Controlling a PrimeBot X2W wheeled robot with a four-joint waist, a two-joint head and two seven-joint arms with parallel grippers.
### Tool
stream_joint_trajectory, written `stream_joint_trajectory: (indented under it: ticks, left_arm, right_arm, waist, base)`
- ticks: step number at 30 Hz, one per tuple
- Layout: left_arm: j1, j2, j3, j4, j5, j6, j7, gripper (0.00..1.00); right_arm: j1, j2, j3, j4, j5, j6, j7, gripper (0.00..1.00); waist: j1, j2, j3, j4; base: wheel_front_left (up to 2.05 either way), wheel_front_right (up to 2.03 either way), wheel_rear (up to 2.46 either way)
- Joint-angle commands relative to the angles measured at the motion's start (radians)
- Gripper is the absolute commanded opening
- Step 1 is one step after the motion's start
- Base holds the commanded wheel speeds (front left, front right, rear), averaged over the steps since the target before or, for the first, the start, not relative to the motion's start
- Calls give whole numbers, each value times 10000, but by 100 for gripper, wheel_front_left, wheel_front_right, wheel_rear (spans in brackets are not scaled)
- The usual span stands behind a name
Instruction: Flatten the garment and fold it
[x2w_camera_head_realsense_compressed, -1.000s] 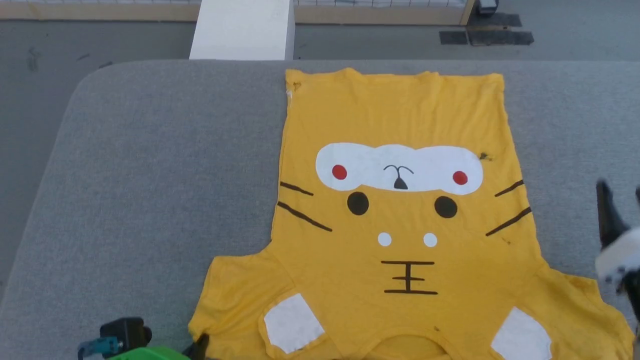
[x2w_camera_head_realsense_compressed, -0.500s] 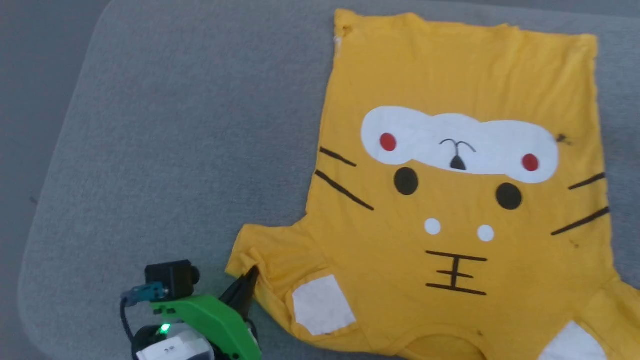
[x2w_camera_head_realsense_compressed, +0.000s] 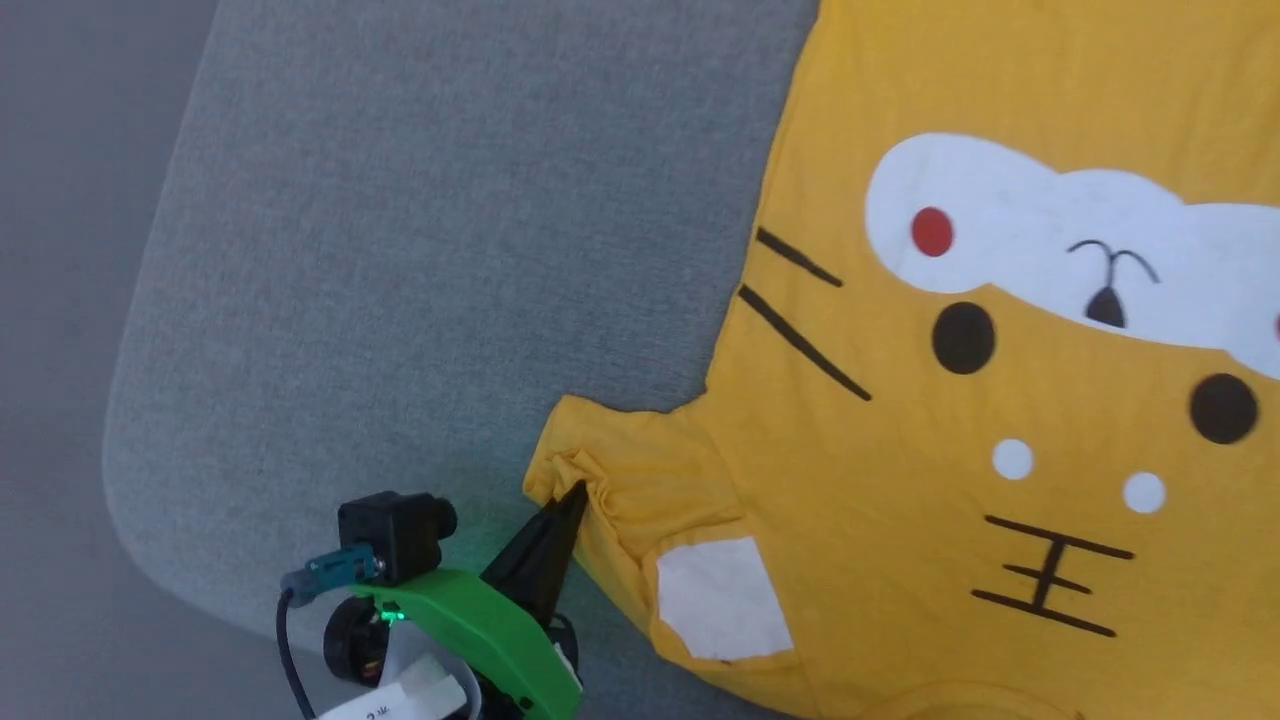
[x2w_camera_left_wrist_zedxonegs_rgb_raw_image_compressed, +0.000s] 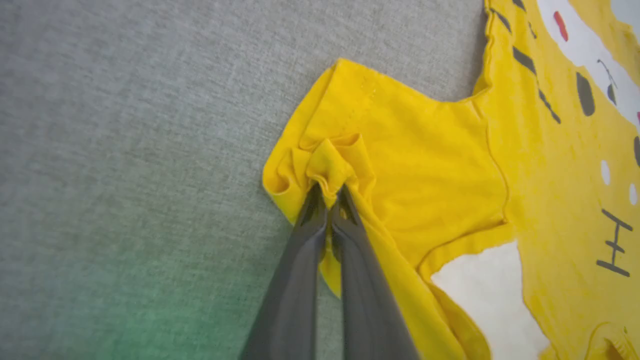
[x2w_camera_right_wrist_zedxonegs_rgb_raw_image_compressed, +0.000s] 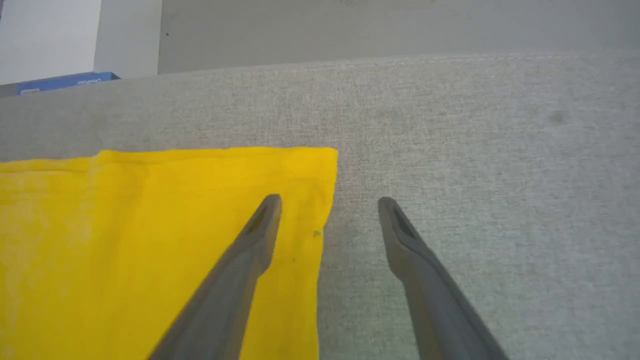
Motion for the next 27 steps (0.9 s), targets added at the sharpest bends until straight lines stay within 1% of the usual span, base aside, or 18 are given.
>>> stream_joint_trajectory:
  ticks: [1,5,6,7,8,9,10,13,16,18,21,24,27]
  left_arm:
    - [-182,-36,-10,243,76,35,-4,0]
    - [-253,-73,-50,336,71,29,-135,0]
    - [-261,-77,-57,357,69,32,-147,0]
    - [-272,-80,-65,377,66,33,-157,0]
    - [-287,-82,-65,389,65,38,-167,0]
    - [-310,-84,-63,407,65,46,-177,0]
    - [-330,-80,-62,425,72,53,-180,0]
    - [-383,-44,-28,496,114,95,-207,0]
    - [-386,36,25,567,184,152,-228,0]
    - [-334,95,79,605,178,189,-222,0]
    - [-171,233,163,631,156,255,-122,0]
    - [77,428,294,598,135,358,19,0]
    - [337,581,378,504,75,438,189,0]
  right_arm:
    - [-142,43,-88,-261,-173,-13,339,100]
    - [-38,115,-288,-804,-457,-13,1251,100]
    - [12,137,-341,-897,-500,-13,1451,87]
    - [78,146,-371,-1025,-555,-13,1676,47]
    - [138,141,-346,-1146,-583,-13,1796,32]
    - [208,145,-307,-1301,-593,-13,1858,6]
    - [264,149,-289,-1416,-579,-13,1828,0]
    - [538,78,-128,-1697,-343,-13,1206,0]
    - [1023,-119,243,-1782,-72,-13,18,0]
    - [1580,-218,569,-1849,165,-13,-1314,0]
    - [2547,-245,716,-1970,474,-13,-3226,0]
    - [3649,-74,429,-2126,787,-13,-5067,0]
    - [4744,129,47,-2221,936,-13,-6194,0]
  waist:
    - [-1,-1,953,744]
    - [-1,-1,1173,759]
    - [-1,-1,1194,748]
    - [-1,-1,1215,727]
    - [-1,-1,1224,703]
    - [-1,-1,1222,671]
    - [-1,-1,1203,643]
    - [-1,-1,1018,510]
    - [-1,-1,656,325]
    - [-1,-1,214,119]
    - [-1,-1,-475,-195]
    - [-1,-1,-1244,-632]
    - [-1,-1,-1911,-1030]
  base:
    - [0,0,0]
    - [0,0,0]
    - [0,0,0]
    - [0,0,0]
    - [0,0,0]
    - [0,0,0]
    - [0,0,0]
    - [0,0,0]
    - [0,0,0]
    - [0,0,0]
    - [0,0,0]
    - [0,0,0]
    - [0,0,0]
